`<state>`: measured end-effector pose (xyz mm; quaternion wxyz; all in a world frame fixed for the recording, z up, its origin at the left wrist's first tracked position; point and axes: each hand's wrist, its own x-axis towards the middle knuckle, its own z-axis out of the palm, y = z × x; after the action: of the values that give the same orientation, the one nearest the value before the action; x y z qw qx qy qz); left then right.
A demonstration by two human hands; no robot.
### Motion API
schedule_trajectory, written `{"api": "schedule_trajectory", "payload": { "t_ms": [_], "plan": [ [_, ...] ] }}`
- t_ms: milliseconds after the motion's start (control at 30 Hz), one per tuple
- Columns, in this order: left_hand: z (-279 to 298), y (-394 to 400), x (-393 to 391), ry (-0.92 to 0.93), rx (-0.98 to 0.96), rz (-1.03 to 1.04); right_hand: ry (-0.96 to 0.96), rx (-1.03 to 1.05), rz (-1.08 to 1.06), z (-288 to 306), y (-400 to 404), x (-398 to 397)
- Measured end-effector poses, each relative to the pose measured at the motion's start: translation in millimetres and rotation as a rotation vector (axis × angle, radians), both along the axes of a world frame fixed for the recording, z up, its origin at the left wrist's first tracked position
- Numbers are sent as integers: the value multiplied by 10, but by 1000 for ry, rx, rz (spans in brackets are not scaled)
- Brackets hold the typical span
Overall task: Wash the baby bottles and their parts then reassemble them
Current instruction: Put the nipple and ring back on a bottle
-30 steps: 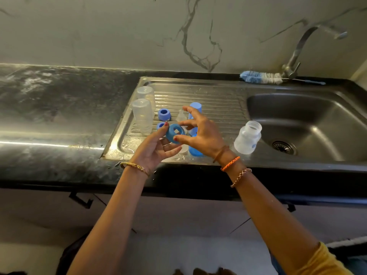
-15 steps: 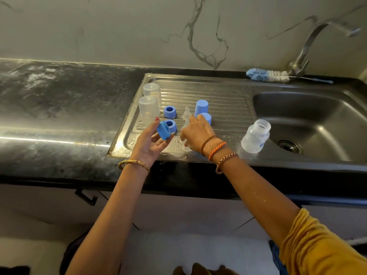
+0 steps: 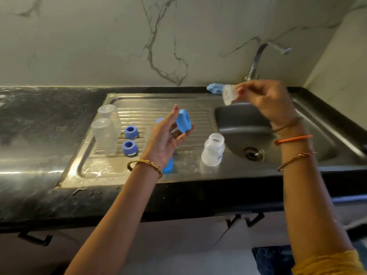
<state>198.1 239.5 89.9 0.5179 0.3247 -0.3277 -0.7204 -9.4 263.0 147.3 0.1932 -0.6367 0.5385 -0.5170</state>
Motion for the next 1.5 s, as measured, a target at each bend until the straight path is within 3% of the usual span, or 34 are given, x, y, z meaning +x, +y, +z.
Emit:
{"api": "schedule_trajectory", "payload": {
  "t_ms": [100,133,167,233,267,300,433,533,600,700,833,933,1133,1233,1500],
  "plan": [
    [66,117,-529,59,41,-107,-441,-60,20,12,235,-576],
    [67,159,-712,78,58,-152,-462,16,-57,-128,245,-781],
    [48,200,-871,82,74,-193,-373,102,-187,-307,195,-943],
    [-26,268,-1175,60,106,-252,223,492,-457,-816,99,-1217],
    [-70,293,-1304,45,131,-264,452,577,-614,-1030,106,-1271],
    [-120,302,-1447,33,157,-272,506,556,-652,-1197,140,-1330],
    [-339,255,-1846,26,269,-273,-50,411,-546,-1375,239,-1532],
    [-496,178,-2092,-14,304,-226,-731,390,-338,-1270,270,-1589],
    [-581,122,-2246,-18,309,-171,-1050,358,-191,-1170,311,-1615],
    [-656,32,-2423,-42,300,-106,-1232,412,-53,-1108,356,-1600],
    [-743,-125,-2647,-128,326,-22,-1301,517,-5,-1186,273,-1631],
    [-834,-236,-2748,-166,343,-11,-1184,500,12,-1331,129,-1714],
    [-969,-532,-2838,-177,283,42,-411,347,21,-1535,-330,-1845],
    [-1048,-632,-2831,-183,274,72,-137,212,-58,-1682,-493,-1865],
    [-1107,-673,-2868,-221,152,-5,1,-13,-222,-1853,-635,-1848]
  ]
}}
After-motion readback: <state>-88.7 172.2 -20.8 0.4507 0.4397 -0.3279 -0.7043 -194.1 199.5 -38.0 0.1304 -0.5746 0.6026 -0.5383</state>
